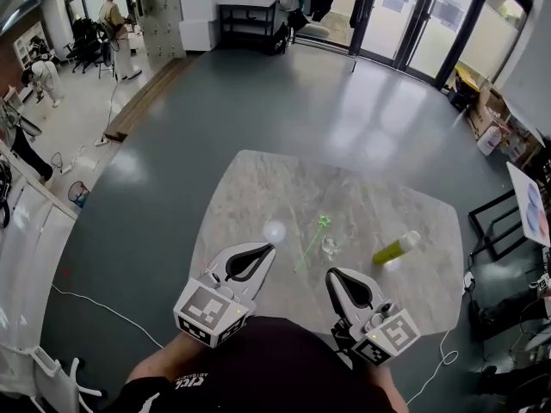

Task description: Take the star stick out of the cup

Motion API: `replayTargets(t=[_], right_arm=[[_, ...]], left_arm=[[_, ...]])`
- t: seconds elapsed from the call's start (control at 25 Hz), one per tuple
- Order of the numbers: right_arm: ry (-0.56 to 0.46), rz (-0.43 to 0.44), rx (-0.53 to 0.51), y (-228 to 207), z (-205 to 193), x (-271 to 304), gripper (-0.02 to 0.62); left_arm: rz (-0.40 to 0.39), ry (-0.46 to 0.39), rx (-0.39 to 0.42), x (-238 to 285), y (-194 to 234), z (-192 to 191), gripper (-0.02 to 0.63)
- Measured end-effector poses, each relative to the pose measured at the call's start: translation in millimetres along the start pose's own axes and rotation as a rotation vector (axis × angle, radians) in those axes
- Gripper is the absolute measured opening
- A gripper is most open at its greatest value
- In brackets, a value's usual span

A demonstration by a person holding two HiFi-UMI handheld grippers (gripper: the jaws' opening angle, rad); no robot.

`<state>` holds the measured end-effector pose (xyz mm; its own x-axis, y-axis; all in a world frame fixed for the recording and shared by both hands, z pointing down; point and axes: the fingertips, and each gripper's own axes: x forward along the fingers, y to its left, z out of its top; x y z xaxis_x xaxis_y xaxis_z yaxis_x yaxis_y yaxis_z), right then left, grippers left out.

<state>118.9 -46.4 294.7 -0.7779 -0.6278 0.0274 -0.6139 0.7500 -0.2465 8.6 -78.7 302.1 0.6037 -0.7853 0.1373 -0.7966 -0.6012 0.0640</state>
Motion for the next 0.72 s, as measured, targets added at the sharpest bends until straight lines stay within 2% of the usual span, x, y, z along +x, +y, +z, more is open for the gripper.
replayTargets(t=[0.72], right_arm=[[0.002, -0.019, -0.002, -9.1, -4.6, -0.2, 0.012]], left_arm=[[0.005, -0.005, 0.007, 3.6, -0.5, -3.1, 0.002]])
